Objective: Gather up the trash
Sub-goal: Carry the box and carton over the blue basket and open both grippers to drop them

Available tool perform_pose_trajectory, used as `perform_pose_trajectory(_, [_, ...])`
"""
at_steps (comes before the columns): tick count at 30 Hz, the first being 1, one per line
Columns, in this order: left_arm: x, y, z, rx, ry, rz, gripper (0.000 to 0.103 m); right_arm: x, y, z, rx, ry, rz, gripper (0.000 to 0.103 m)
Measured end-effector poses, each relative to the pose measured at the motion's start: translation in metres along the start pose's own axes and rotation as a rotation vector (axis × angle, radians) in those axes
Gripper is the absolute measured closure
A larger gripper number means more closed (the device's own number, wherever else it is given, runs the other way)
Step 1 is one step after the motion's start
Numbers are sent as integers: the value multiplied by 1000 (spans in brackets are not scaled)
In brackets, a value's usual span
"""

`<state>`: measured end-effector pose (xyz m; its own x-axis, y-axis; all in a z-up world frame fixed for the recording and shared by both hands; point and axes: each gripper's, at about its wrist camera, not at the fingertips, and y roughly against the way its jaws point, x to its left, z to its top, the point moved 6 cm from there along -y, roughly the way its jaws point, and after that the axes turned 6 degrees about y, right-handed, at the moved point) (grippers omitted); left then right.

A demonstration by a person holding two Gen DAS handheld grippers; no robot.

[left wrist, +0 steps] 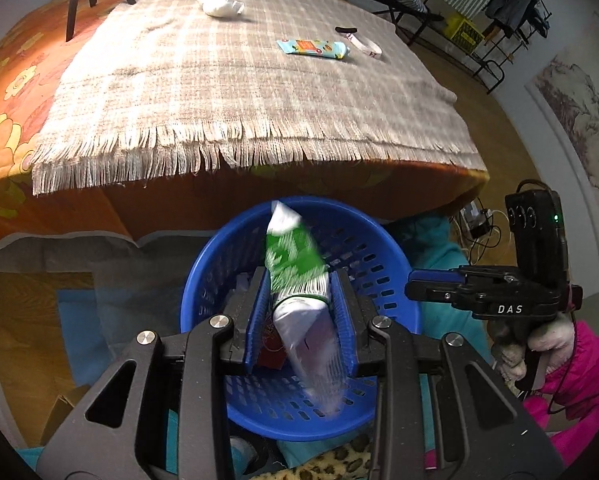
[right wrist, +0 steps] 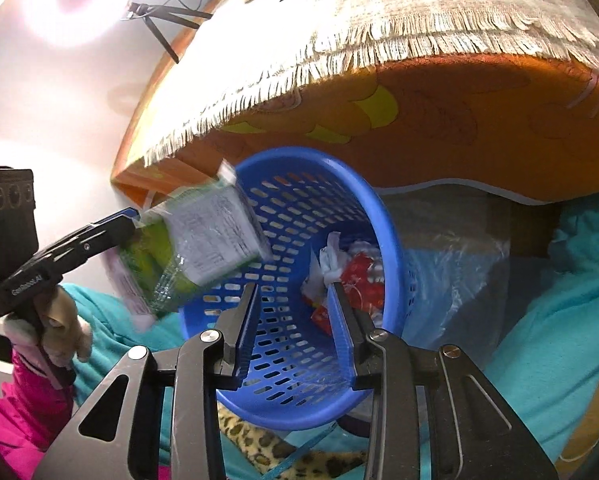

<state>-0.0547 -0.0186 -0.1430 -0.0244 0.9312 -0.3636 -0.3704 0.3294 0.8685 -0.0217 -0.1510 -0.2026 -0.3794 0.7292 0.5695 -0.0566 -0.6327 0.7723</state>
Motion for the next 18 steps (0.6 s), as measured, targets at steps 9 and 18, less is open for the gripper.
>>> perform_pose_trajectory(9, [1, 1, 4, -22, -9, 17, 73, 2, 5, 3, -9, 10, -11, 70])
perform_pose_trajectory(18, [5, 11, 19, -74, 4, 43, 73, 11, 14, 14, -30, 60, -49, 69])
